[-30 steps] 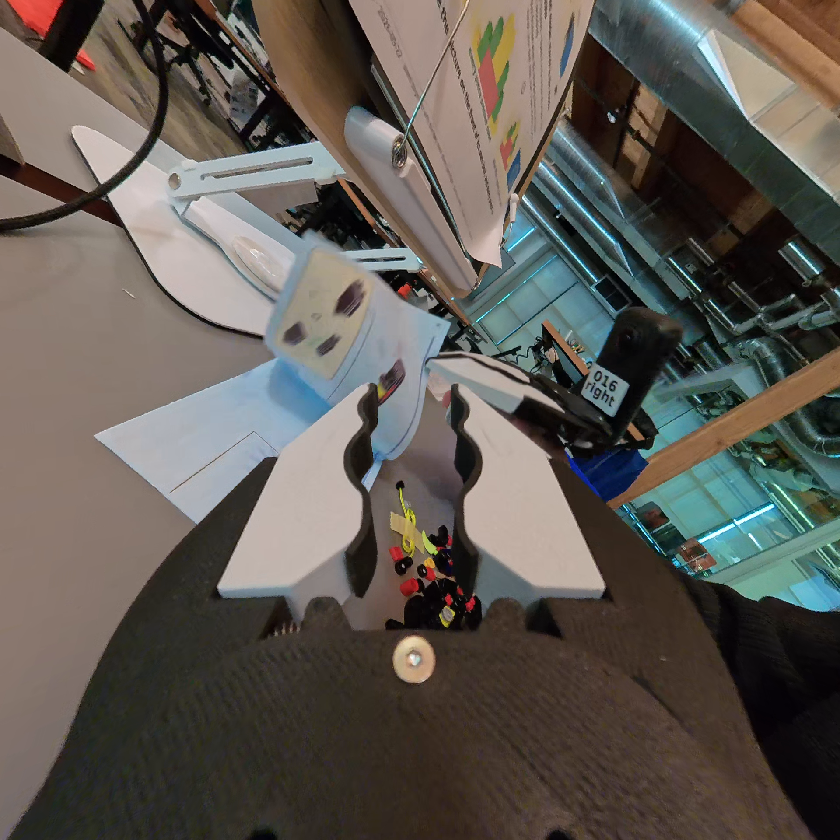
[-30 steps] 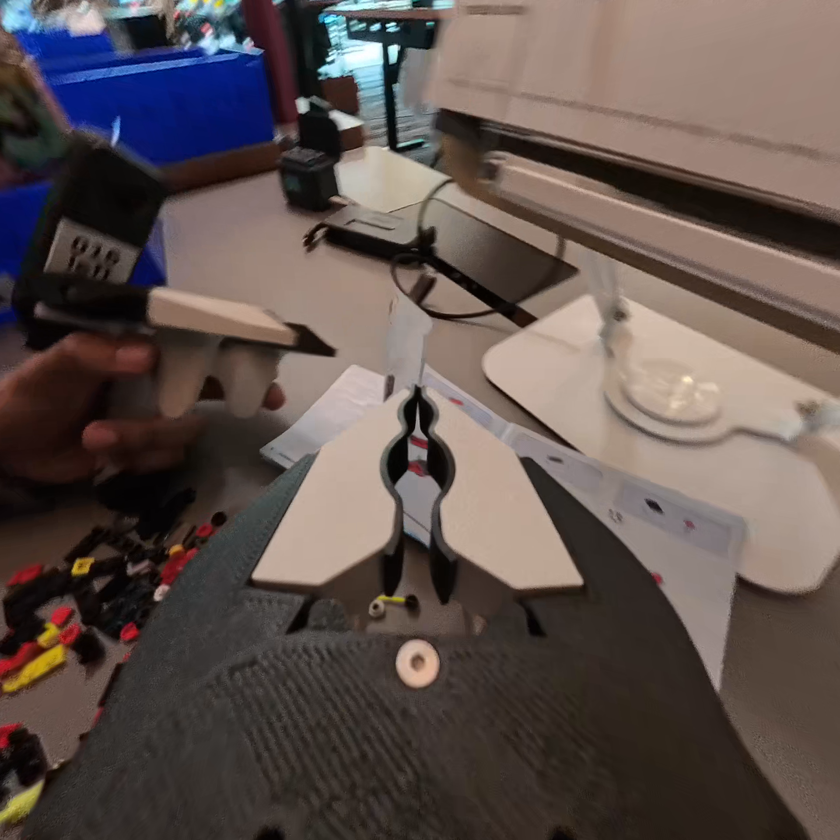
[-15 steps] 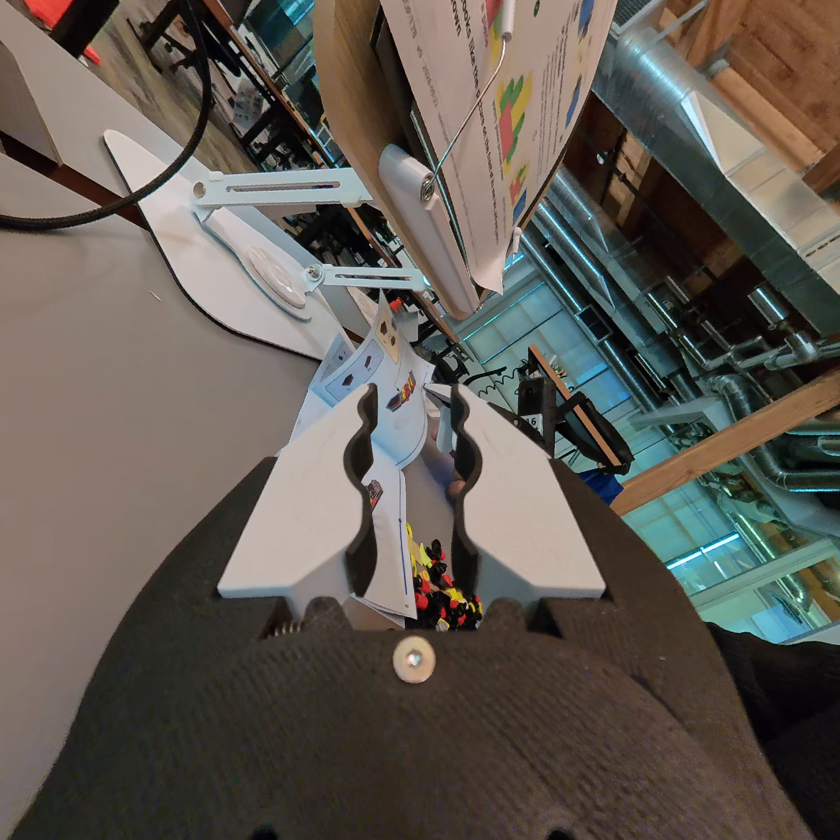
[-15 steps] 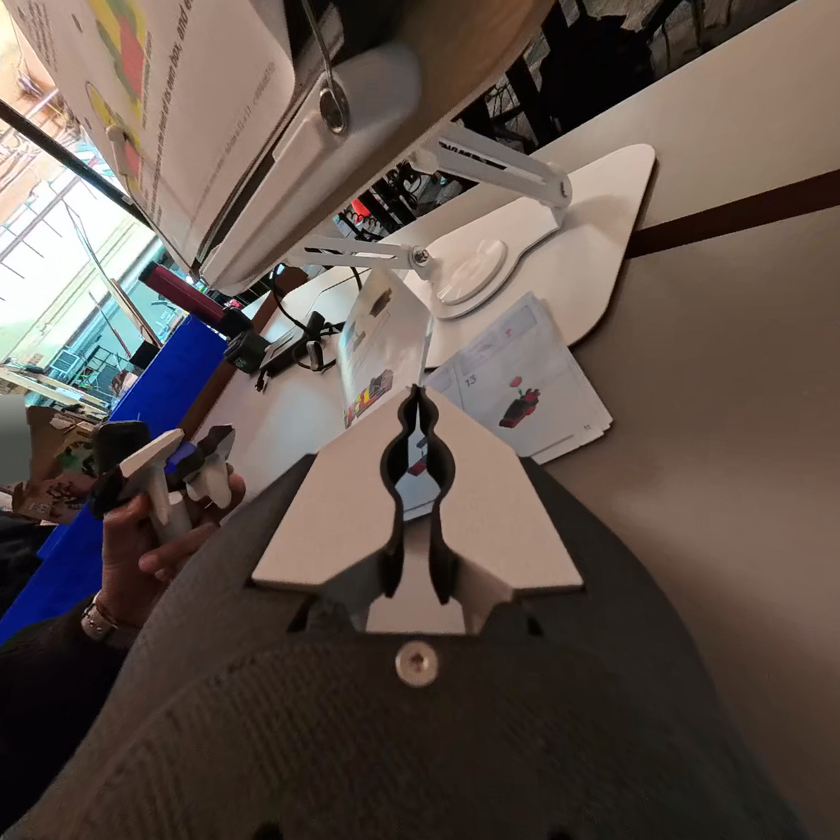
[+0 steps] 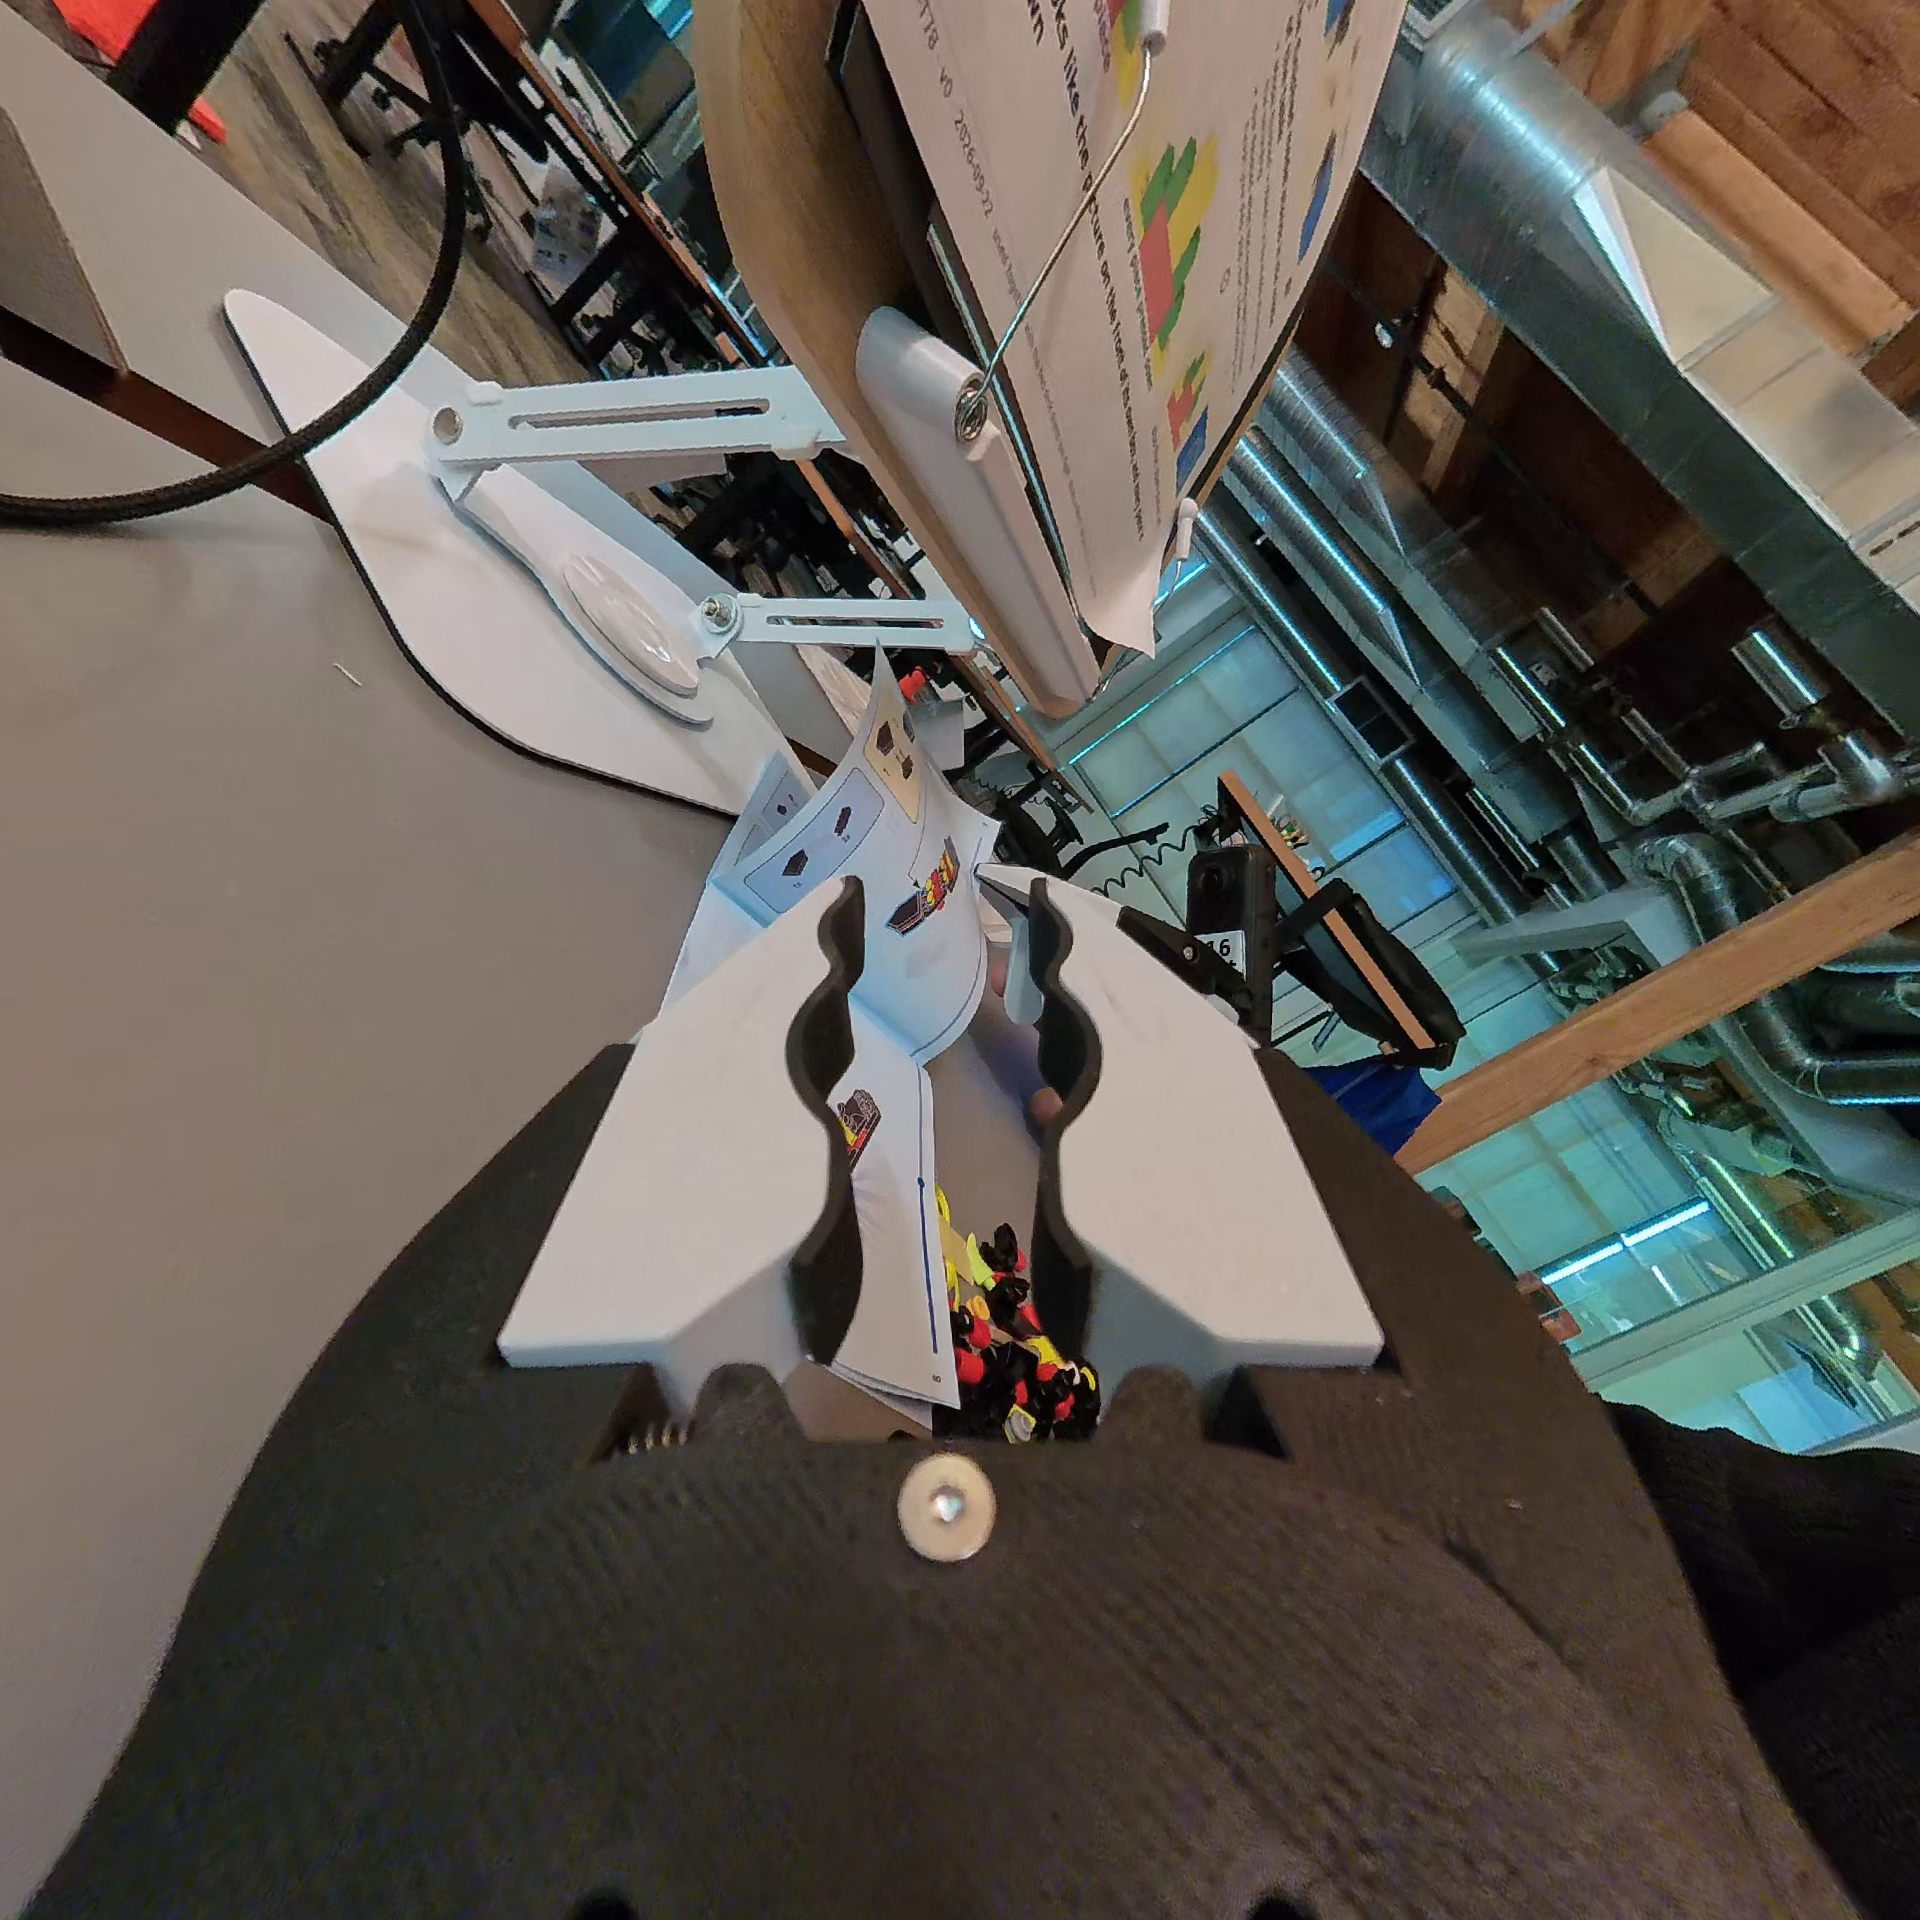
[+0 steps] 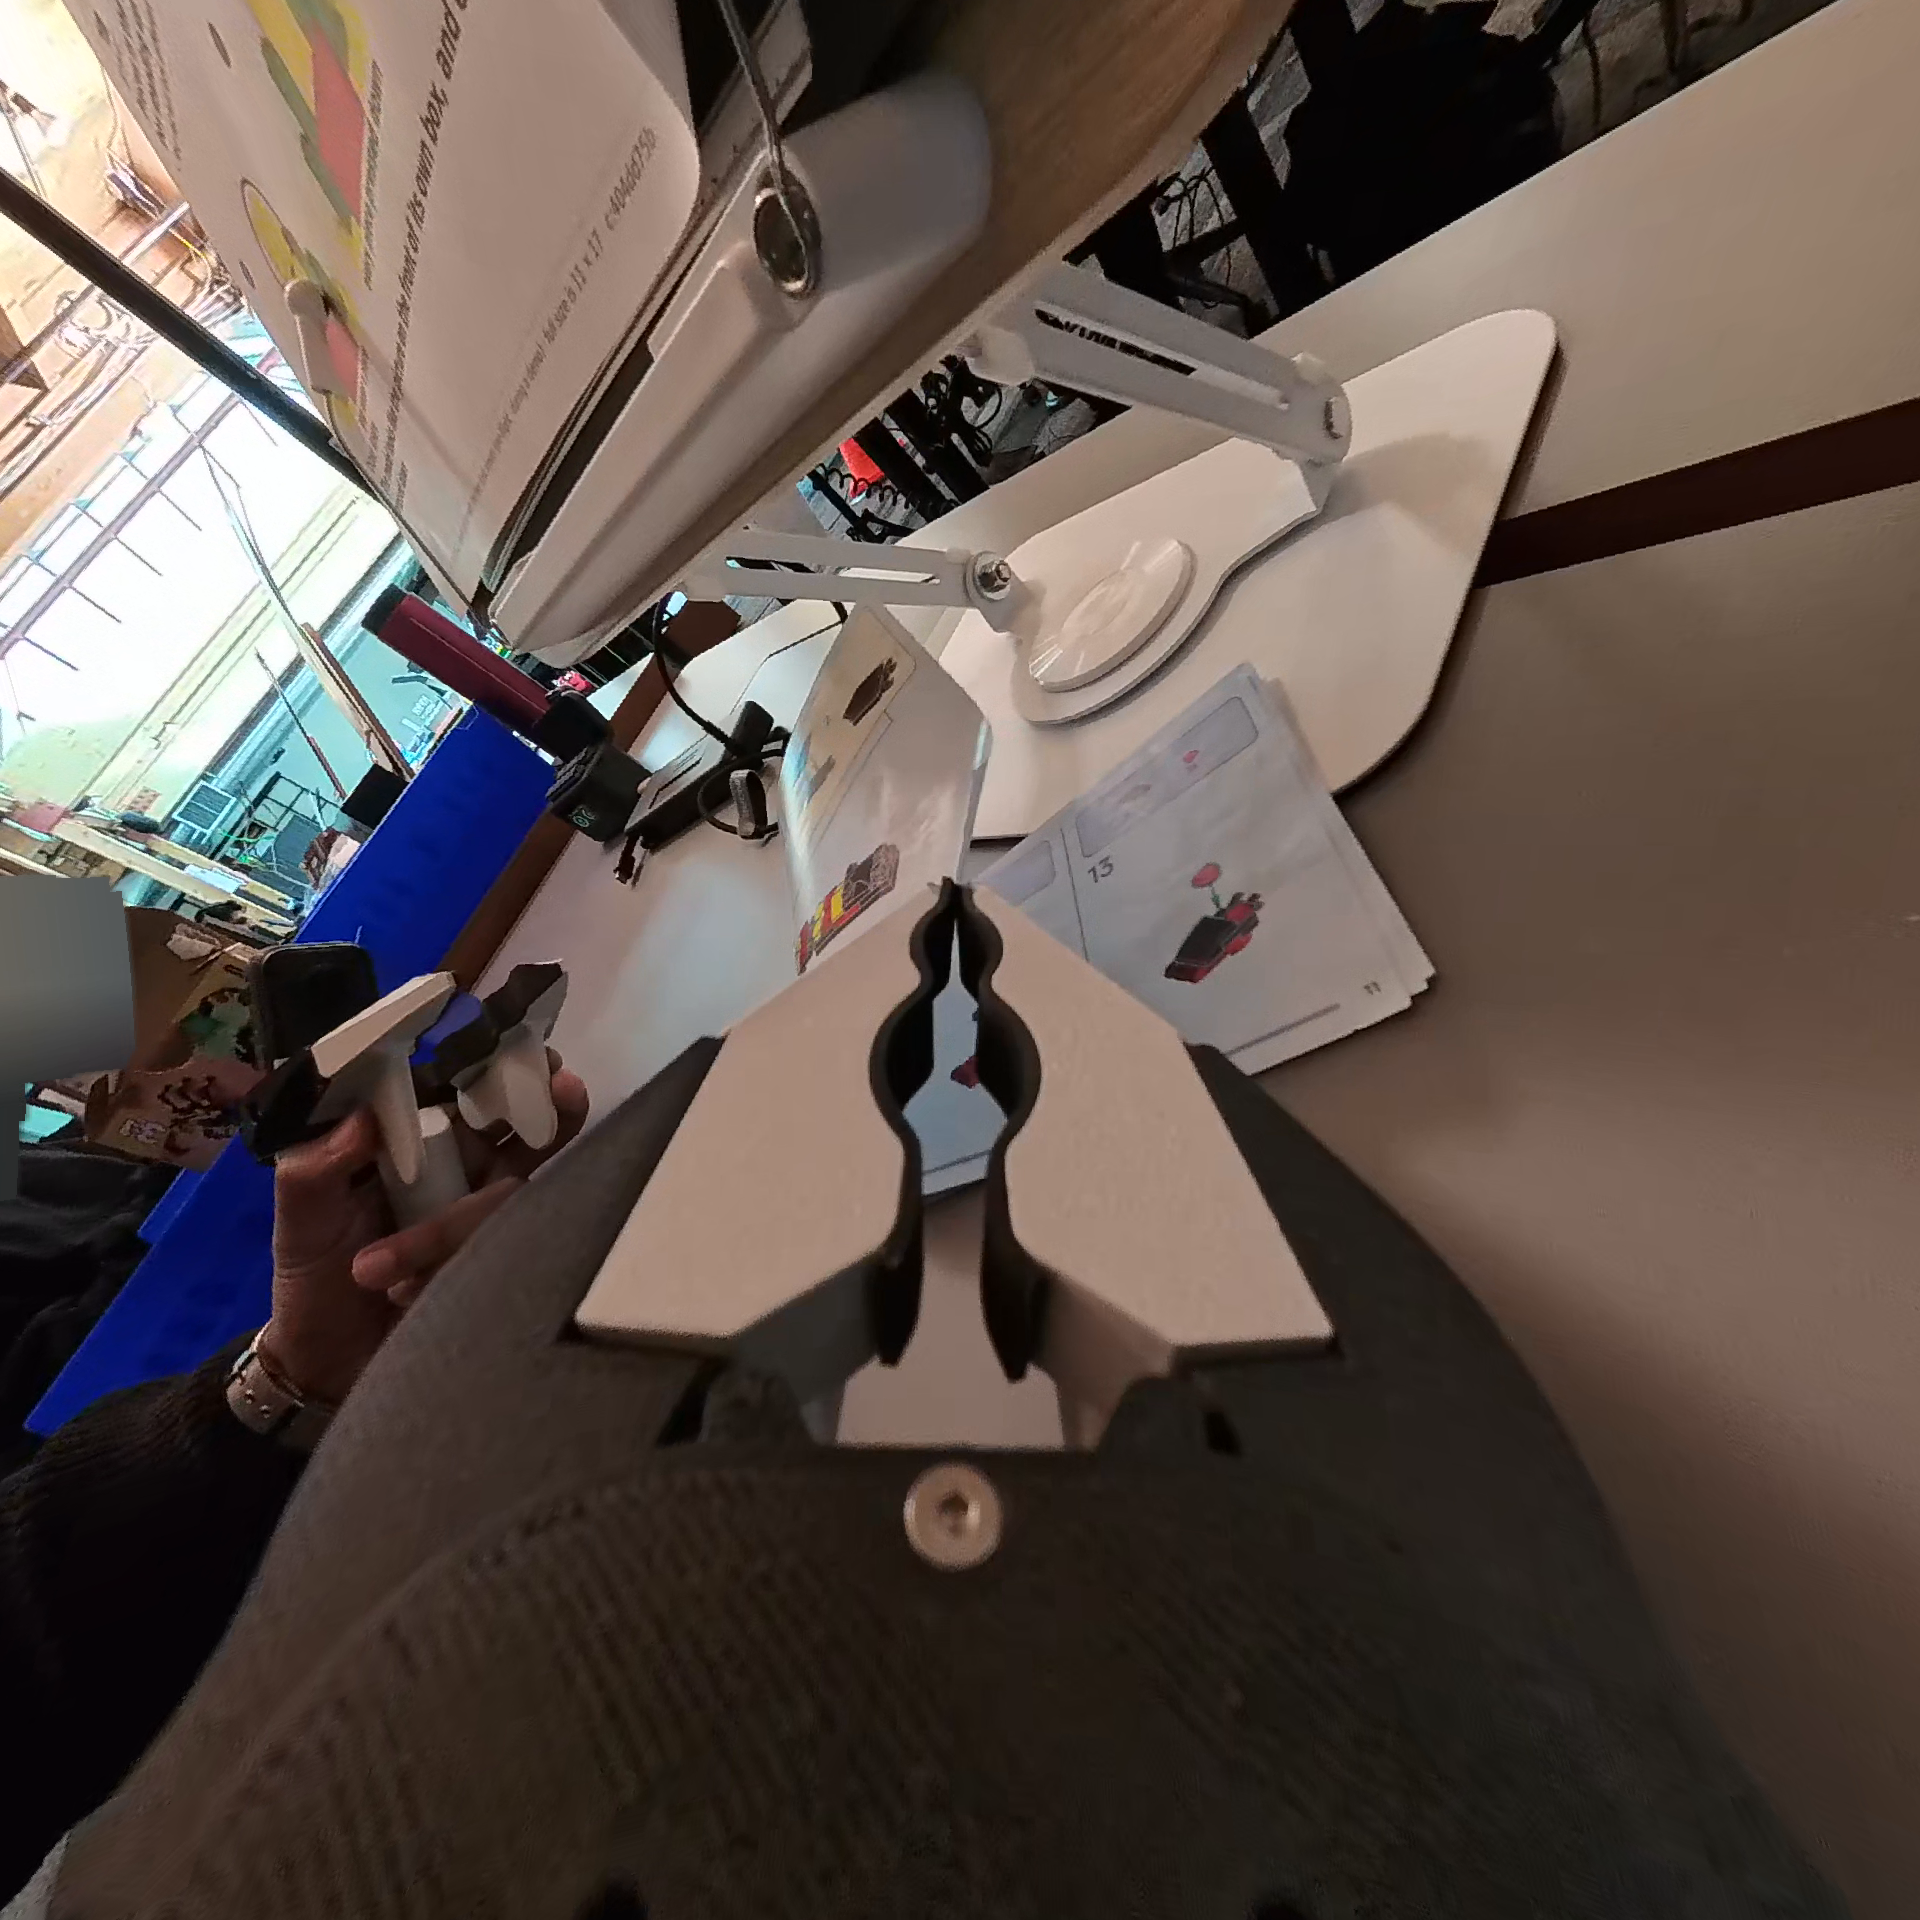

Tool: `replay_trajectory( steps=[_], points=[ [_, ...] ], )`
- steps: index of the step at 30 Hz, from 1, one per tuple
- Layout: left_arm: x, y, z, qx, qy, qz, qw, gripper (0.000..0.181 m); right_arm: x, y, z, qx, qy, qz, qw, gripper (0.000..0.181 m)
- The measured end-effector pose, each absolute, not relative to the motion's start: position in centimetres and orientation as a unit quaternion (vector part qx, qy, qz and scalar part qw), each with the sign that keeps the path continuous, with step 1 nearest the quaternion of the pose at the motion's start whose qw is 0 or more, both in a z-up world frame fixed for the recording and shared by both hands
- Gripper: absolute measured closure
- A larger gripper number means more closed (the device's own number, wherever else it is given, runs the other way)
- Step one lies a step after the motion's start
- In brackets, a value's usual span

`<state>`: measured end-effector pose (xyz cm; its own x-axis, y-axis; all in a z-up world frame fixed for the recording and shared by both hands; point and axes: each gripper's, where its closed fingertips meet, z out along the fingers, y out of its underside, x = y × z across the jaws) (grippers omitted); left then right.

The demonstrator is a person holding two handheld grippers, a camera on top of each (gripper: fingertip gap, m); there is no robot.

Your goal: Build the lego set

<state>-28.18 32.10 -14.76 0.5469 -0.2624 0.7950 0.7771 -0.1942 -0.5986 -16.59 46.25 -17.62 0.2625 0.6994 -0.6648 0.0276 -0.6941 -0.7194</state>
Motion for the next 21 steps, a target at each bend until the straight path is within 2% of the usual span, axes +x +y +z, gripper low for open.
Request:
replay_trajectory(
  steps=[21],
  points=[
    [-28.21, 32.12, -14.84, -0.642, -0.202, -0.432, 0.600, 0.153, -16.71, 46.22, -17.49, -0.732, -0.255, 0.554, 0.304, 0.181]
  ],
)
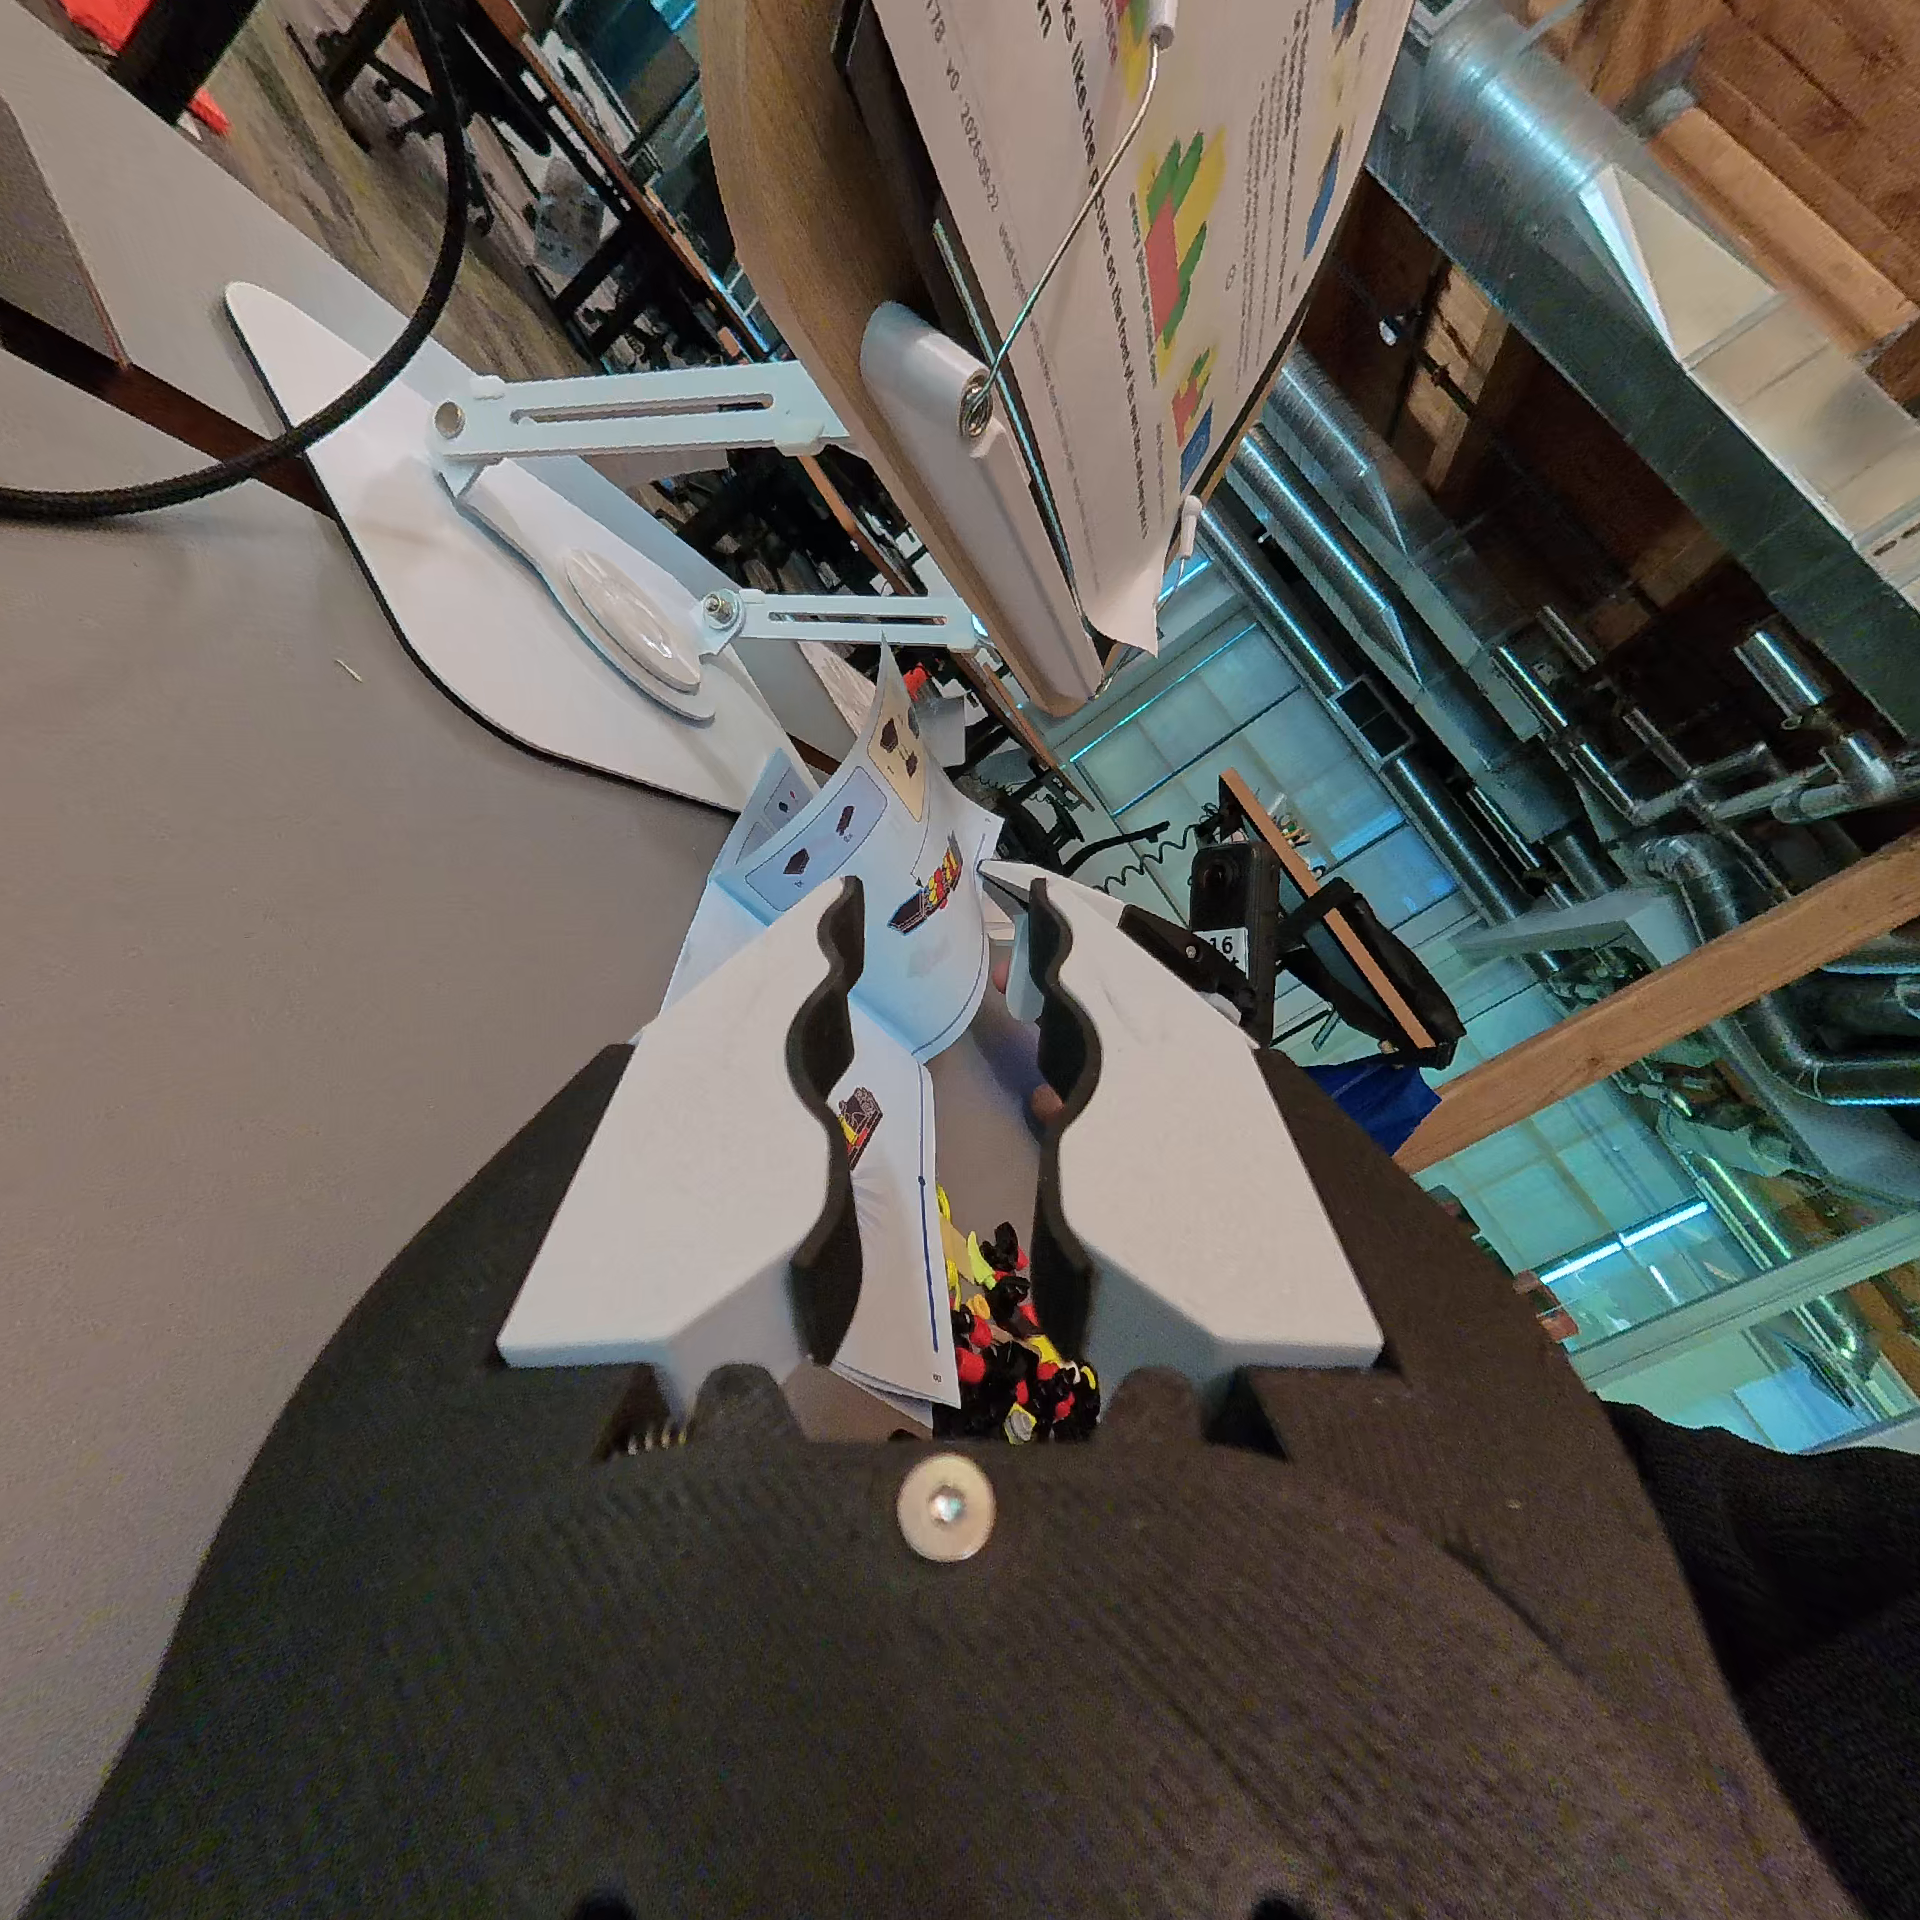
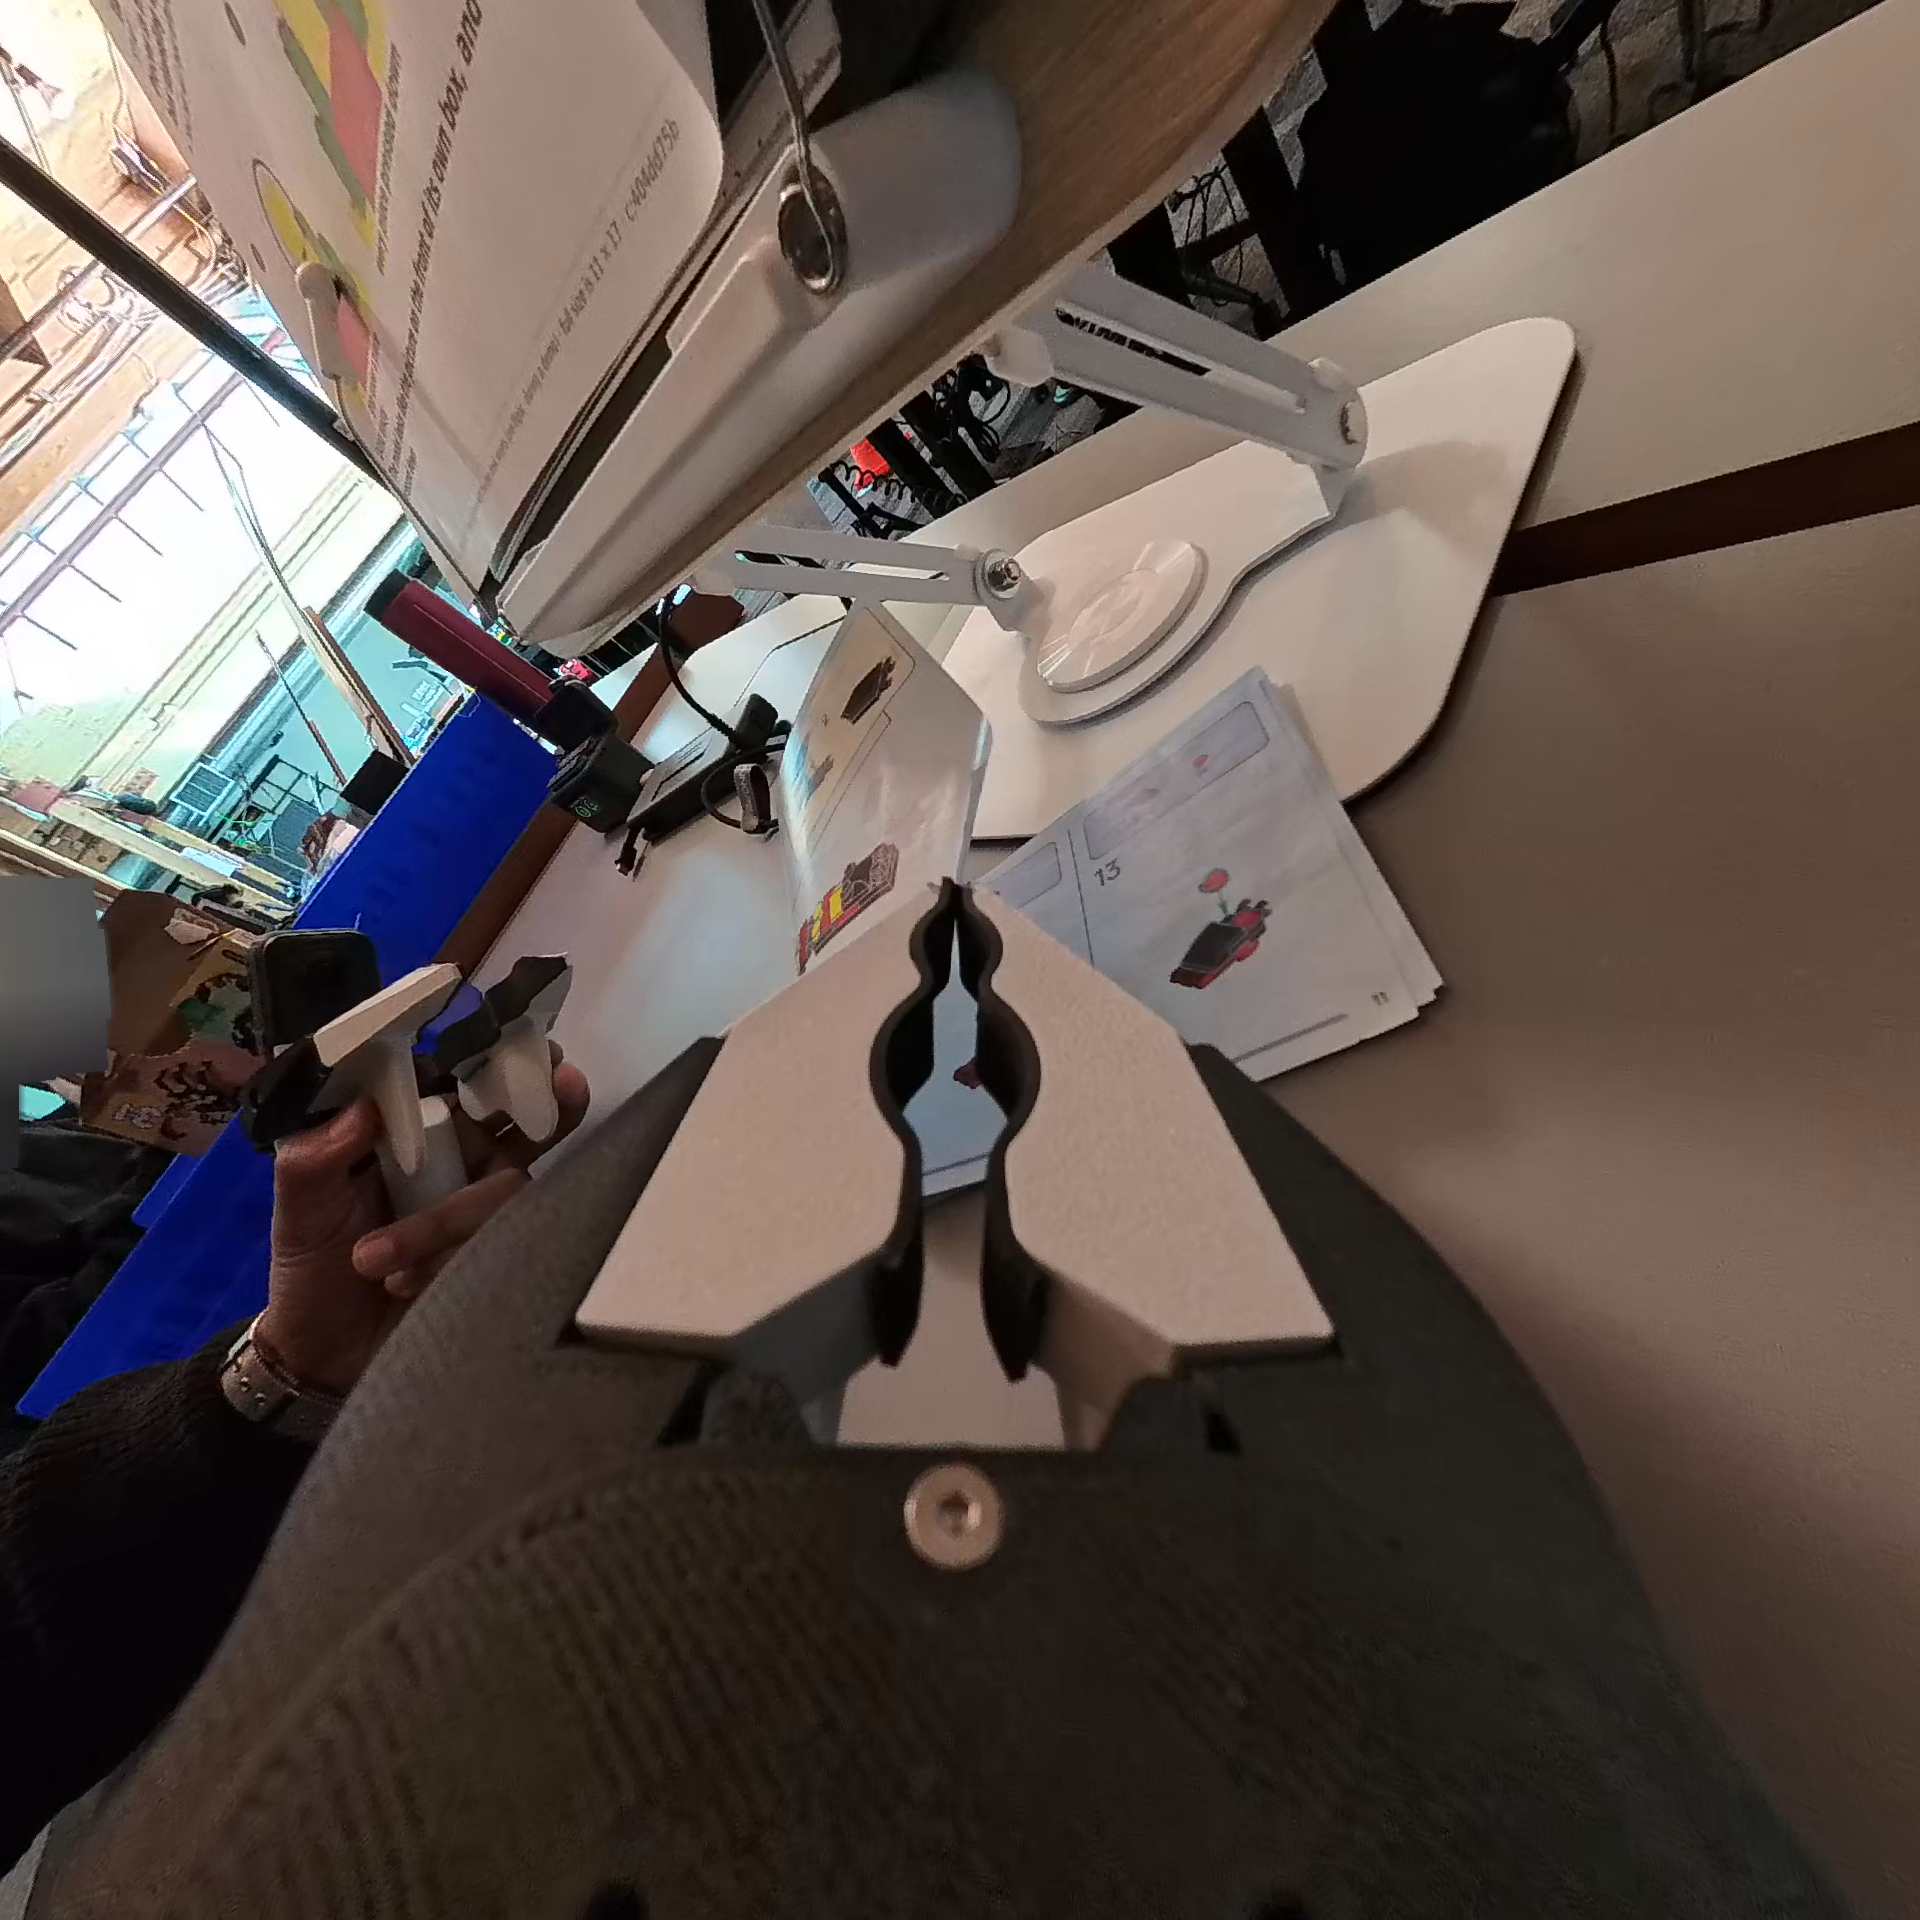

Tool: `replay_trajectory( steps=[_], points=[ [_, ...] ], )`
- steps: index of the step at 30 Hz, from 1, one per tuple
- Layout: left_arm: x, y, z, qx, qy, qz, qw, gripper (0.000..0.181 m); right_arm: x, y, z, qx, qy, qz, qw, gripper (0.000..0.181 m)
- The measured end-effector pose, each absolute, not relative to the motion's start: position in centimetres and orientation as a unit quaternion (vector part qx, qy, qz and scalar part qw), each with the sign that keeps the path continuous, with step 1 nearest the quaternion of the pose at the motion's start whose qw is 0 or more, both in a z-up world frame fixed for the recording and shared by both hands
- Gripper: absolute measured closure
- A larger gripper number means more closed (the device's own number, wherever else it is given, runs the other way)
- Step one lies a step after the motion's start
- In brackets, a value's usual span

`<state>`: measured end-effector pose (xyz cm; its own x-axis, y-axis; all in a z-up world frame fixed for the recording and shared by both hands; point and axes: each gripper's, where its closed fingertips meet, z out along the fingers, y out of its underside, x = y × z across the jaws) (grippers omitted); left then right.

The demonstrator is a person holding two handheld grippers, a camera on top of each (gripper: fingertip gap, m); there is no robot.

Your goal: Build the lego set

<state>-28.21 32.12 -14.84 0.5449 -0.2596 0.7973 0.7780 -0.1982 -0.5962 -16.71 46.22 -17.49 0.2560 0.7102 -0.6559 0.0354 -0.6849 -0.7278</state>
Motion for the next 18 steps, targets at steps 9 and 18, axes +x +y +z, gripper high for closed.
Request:
replay_trajectory(
  steps=[9, 18],
  points=[
    [-28.19, 32.11, -14.92, -0.644, -0.202, -0.431, 0.599, 0.152, -16.77, 46.13, -17.48, -0.732, -0.260, 0.550, 0.307, 0.181],
    [-28.10, 32.10, -14.97, -0.647, -0.200, -0.429, 0.598, 0.152, -16.56, 46.43, -17.49, -0.733, -0.260, 0.547, 0.309, 0.181]
  ],
)
